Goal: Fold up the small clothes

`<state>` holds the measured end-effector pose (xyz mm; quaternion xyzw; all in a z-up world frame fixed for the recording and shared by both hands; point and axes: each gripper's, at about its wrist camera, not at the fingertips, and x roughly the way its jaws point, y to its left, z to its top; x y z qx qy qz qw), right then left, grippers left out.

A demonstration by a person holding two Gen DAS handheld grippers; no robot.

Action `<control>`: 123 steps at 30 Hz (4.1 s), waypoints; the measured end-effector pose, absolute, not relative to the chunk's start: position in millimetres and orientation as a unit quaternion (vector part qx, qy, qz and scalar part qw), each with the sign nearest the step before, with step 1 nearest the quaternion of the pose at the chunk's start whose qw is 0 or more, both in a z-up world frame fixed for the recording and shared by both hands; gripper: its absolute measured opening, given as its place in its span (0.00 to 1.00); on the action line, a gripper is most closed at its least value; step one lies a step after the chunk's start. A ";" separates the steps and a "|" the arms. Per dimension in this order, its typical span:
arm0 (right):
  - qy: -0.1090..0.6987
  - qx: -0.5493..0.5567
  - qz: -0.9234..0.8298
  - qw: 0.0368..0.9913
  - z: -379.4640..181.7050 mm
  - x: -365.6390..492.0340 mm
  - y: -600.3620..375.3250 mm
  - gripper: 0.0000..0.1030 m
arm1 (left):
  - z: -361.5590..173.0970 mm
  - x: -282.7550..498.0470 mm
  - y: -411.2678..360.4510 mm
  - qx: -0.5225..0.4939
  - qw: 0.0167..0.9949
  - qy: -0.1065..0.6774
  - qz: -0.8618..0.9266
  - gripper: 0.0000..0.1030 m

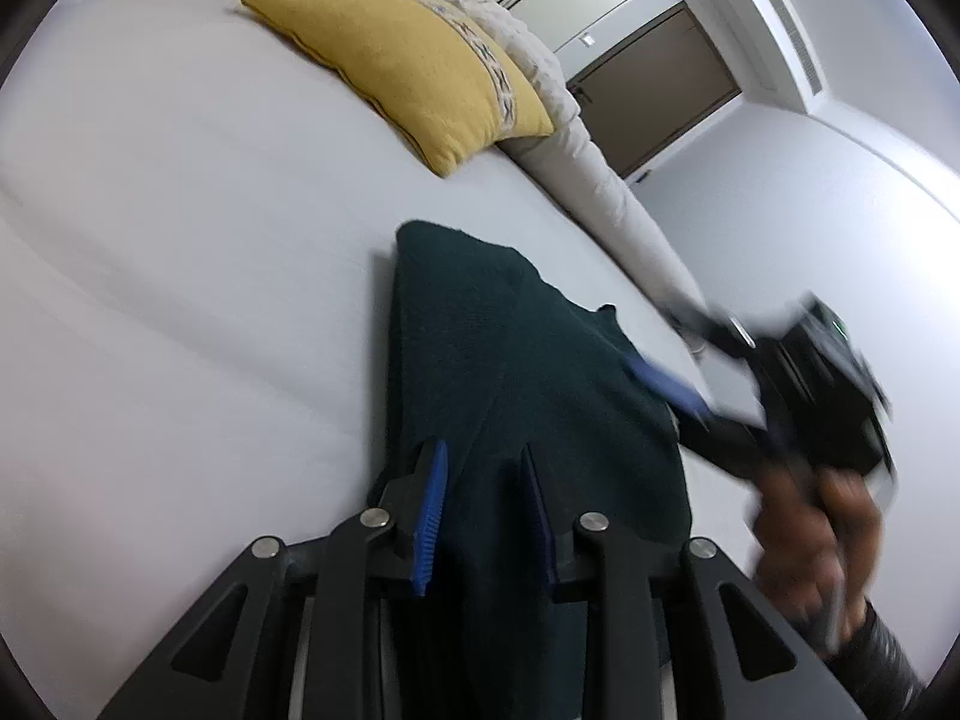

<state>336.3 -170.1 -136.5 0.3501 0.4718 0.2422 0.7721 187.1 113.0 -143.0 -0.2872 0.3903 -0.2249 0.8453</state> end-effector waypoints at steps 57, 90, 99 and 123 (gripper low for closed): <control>0.472 0.371 0.157 0.784 -177.4 279.8 -263.6 0.70 | -143.0 239.5 110.1 -0.267 0.807 0.473 -0.232 0.86; 0.445 0.257 0.155 0.844 -80.9 168.5 -237.4 0.34 | -95.3 150.2 87.0 -0.232 0.809 0.458 -0.286 0.26; 0.471 0.190 0.129 0.851 -77.6 49.1 -230.3 0.34 | -100.5 54.5 69.3 -0.213 0.800 0.485 -0.281 0.26; 0.478 0.217 0.109 0.844 -148.2 -2.4 -260.9 0.43 | -143.6 37.1 51.2 -0.170 0.806 0.523 -0.217 0.40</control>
